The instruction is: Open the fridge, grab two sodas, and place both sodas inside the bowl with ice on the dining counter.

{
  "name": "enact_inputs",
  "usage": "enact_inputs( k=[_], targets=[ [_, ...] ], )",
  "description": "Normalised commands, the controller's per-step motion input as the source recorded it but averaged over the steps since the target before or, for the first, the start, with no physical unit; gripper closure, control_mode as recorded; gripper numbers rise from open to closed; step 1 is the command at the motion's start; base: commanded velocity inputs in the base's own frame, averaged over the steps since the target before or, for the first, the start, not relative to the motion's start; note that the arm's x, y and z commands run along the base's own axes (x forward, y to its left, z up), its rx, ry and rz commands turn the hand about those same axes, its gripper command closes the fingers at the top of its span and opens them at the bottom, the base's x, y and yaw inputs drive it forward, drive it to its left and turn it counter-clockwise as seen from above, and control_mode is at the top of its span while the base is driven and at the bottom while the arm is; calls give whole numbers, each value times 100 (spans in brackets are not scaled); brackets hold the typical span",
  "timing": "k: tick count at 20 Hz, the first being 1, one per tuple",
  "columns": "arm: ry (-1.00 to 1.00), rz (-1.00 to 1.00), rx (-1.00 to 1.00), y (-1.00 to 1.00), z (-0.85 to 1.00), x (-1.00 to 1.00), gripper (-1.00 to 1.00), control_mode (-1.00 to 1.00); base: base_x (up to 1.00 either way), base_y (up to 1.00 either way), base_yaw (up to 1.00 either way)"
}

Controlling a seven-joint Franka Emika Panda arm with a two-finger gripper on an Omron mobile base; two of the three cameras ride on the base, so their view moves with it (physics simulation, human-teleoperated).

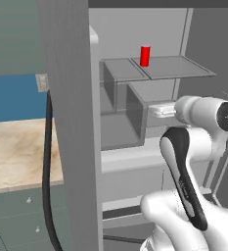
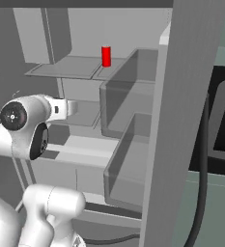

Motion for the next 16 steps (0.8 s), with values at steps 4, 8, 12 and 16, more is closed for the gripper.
enact_inputs(
  k=[4, 8, 12, 16],
  targets=[
    [-20, -14, -2, -3, 65, 49, -100, -100, 0, 0, 0],
    [-13, -9, -6, -18, 59, 61, -100, -100, 0, 0, 0],
    [-9, -6, -4, -19, 56, 57, -100, -100, 0, 0, 0],
    [-7, -1, 0, -20, 37, 55, -100, -100, 0, 0, 0]
  ],
)
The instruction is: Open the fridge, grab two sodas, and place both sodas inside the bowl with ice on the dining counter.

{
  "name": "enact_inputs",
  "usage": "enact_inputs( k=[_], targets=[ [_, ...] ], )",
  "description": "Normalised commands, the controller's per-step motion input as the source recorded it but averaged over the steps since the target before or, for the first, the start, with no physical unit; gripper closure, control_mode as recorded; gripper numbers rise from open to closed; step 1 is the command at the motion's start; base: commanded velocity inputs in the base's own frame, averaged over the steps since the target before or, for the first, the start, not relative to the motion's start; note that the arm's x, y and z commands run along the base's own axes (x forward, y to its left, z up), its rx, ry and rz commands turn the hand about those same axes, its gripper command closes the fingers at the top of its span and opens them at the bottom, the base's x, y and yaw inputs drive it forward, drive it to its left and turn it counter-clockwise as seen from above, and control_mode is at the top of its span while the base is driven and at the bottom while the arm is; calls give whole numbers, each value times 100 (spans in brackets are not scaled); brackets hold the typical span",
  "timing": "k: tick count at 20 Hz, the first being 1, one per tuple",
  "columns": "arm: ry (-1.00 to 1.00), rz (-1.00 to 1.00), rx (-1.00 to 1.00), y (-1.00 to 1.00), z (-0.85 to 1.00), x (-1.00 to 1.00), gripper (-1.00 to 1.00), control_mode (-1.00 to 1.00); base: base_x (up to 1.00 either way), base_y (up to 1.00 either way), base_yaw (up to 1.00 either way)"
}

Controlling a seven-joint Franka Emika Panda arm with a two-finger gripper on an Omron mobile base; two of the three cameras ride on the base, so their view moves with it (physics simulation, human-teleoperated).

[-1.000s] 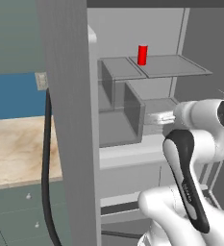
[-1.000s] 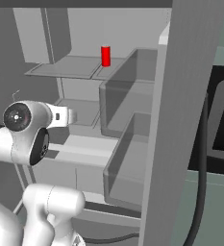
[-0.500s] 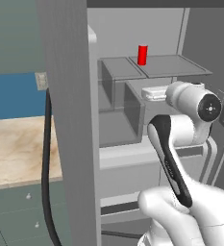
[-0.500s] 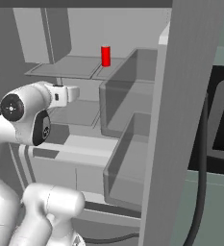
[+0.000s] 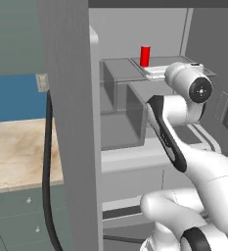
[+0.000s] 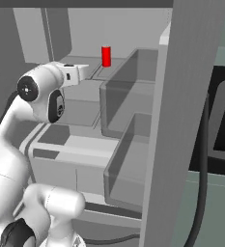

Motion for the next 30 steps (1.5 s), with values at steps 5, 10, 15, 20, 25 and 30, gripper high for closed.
enact_inputs(
  k=[5, 10, 15, 20, 25, 30],
  targets=[
    [0, -2, 0, -3, 5, 27, -100, -100, 0, 0, 0],
    [0, 0, 0, 0, 0, 27, -100, -100, 0, 0, 0],
    [0, 0, 0, 0, 0, 41, -100, -100, 0, 0, 0],
    [0, 0, 0, -1, 0, 43, -100, -100, 0, 0, 0],
    [0, 0, 0, -19, 0, 41, -100, -100, 0, 0, 0],
    [0, 0, 0, -16, 0, 31, -100, -100, 0, 0, 0]
  ],
)
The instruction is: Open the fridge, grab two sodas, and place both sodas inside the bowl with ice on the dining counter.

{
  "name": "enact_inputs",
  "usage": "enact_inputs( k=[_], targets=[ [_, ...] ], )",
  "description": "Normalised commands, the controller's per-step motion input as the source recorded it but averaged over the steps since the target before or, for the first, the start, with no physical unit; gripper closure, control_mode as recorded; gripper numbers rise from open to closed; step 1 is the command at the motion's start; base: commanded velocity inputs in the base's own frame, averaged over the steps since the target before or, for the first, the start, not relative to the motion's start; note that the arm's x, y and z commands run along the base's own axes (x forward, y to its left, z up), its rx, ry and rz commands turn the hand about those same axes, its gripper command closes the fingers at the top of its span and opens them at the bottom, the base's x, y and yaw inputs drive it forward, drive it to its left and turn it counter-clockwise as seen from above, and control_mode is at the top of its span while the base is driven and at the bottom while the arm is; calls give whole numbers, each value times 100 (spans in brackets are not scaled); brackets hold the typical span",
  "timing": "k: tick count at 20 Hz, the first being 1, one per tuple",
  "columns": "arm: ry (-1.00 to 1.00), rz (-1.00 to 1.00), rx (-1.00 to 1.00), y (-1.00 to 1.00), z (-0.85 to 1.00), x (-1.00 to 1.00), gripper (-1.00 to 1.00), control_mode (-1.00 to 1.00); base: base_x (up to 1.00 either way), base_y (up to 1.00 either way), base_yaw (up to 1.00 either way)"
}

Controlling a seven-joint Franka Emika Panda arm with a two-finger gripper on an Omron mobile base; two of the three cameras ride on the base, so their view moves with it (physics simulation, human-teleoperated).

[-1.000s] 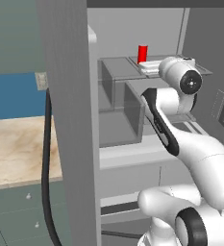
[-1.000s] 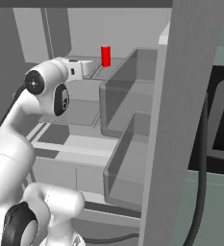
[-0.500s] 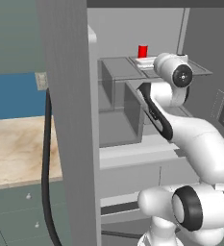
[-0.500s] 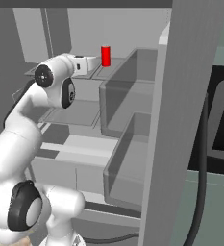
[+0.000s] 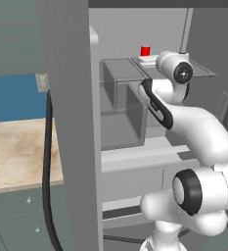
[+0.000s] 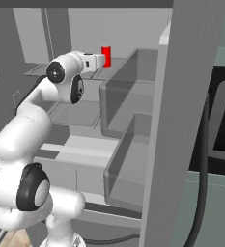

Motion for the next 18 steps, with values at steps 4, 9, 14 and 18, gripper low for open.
enact_inputs(
  k=[4, 9, 14, 18],
  targets=[
    [0, 0, 0, -1, 0, 26, -100, -100, 0, 0, 0],
    [0, 0, 3, -3, 0, 28, -100, -100, 0, 0, 0],
    [1, 0, 6, -7, 0, 31, -100, -100, 0, 0, 0],
    [0, 0, 1, -1, -1, 29, -100, -100, 0, 0, 0]
  ],
)
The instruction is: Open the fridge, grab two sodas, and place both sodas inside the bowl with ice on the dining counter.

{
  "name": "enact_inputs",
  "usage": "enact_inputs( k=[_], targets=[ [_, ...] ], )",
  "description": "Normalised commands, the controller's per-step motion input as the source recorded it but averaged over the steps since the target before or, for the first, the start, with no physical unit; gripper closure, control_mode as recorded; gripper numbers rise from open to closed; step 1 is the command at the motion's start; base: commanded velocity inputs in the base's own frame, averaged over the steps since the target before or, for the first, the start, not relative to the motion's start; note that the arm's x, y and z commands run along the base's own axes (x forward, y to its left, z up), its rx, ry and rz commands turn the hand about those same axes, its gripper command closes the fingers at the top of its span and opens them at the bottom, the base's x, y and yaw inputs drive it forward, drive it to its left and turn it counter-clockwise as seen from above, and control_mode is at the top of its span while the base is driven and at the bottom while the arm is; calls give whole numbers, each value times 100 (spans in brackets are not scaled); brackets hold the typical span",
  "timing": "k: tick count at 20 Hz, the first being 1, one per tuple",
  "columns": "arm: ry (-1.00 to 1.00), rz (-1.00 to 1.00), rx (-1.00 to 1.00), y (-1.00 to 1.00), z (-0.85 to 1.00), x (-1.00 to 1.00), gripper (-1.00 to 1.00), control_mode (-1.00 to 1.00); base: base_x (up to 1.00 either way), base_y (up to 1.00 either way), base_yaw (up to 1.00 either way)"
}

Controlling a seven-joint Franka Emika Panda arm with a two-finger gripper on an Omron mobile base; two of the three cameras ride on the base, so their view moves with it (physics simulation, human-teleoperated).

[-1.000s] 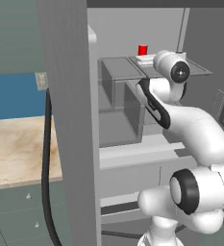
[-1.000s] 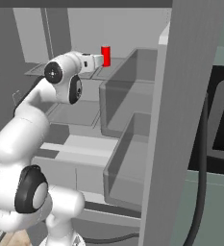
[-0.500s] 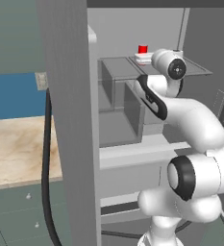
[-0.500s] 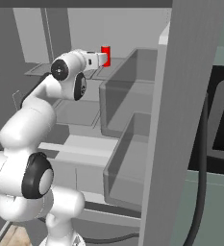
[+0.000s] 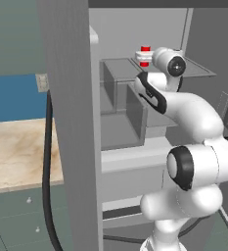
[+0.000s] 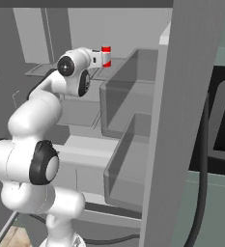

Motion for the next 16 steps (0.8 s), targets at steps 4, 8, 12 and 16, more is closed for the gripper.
enact_inputs(
  k=[4, 8, 12, 16],
  targets=[
    [0, 0, 0, 0, 0, 26, -100, -100, 0, 0, 0],
    [0, 0, 0, 0, -4, 31, -100, -100, 0, 0, 0],
    [0, 0, 0, -3, -15, 35, -100, -100, 0, 0, 0],
    [0, 0, 0, -14, -17, 32, -100, -100, 0, 0, 0]
  ],
)
